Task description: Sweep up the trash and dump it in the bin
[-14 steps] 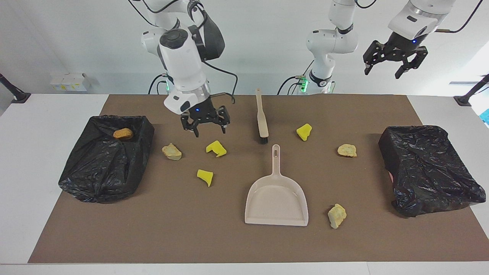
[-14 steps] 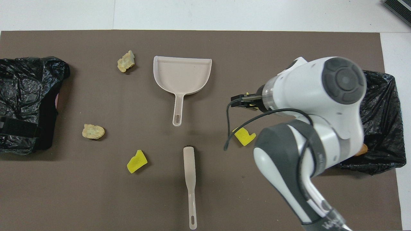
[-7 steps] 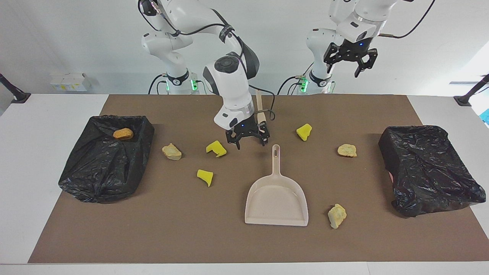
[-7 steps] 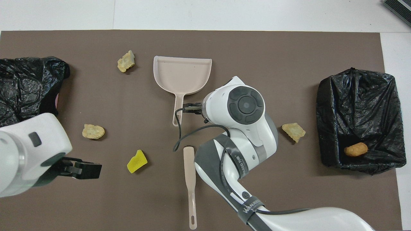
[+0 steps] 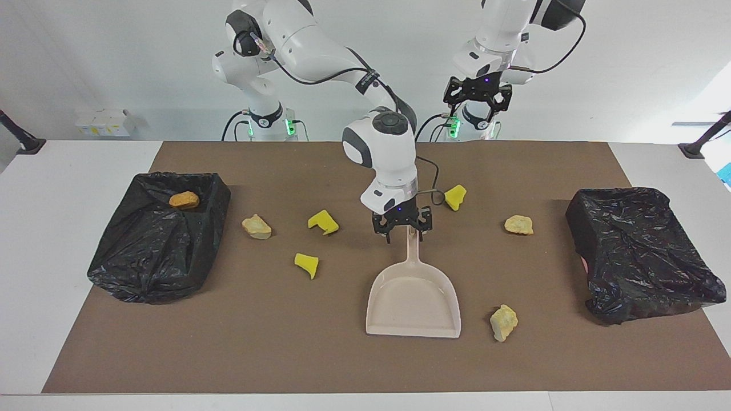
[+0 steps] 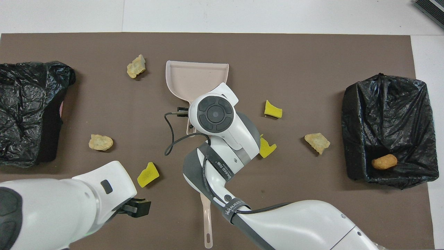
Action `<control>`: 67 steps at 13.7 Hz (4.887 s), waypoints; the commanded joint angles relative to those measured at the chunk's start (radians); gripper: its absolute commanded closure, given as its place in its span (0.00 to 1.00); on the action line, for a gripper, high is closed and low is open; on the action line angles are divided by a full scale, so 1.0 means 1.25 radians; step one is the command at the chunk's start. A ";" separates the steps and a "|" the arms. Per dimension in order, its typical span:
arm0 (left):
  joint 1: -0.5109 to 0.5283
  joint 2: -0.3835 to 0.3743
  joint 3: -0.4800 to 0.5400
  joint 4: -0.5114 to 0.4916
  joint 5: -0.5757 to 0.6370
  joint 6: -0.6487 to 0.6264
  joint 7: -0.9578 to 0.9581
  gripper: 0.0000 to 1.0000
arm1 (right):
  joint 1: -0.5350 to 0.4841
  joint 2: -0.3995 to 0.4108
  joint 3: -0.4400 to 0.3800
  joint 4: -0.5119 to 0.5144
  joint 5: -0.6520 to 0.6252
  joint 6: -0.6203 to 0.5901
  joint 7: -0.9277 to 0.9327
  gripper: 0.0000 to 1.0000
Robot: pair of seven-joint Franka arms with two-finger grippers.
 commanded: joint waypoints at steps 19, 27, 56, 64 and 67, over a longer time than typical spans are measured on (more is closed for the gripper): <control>-0.187 -0.028 0.009 -0.222 -0.014 0.242 -0.189 0.00 | 0.054 0.037 -0.019 0.032 -0.118 -0.029 0.052 0.69; -0.295 0.063 0.011 -0.280 -0.014 0.398 -0.343 0.00 | 0.027 -0.019 -0.019 0.023 -0.106 -0.040 0.033 1.00; -0.273 0.168 0.022 -0.211 0.007 0.334 -0.456 1.00 | -0.145 -0.185 -0.010 -0.038 0.012 -0.413 -1.092 1.00; -0.109 0.095 0.020 -0.217 0.128 0.187 -0.458 1.00 | -0.155 -0.203 -0.011 -0.074 0.012 -0.432 -1.222 1.00; -0.035 0.094 0.020 -0.221 0.171 0.165 -0.459 1.00 | -0.156 -0.245 -0.011 -0.159 0.012 -0.387 -1.255 1.00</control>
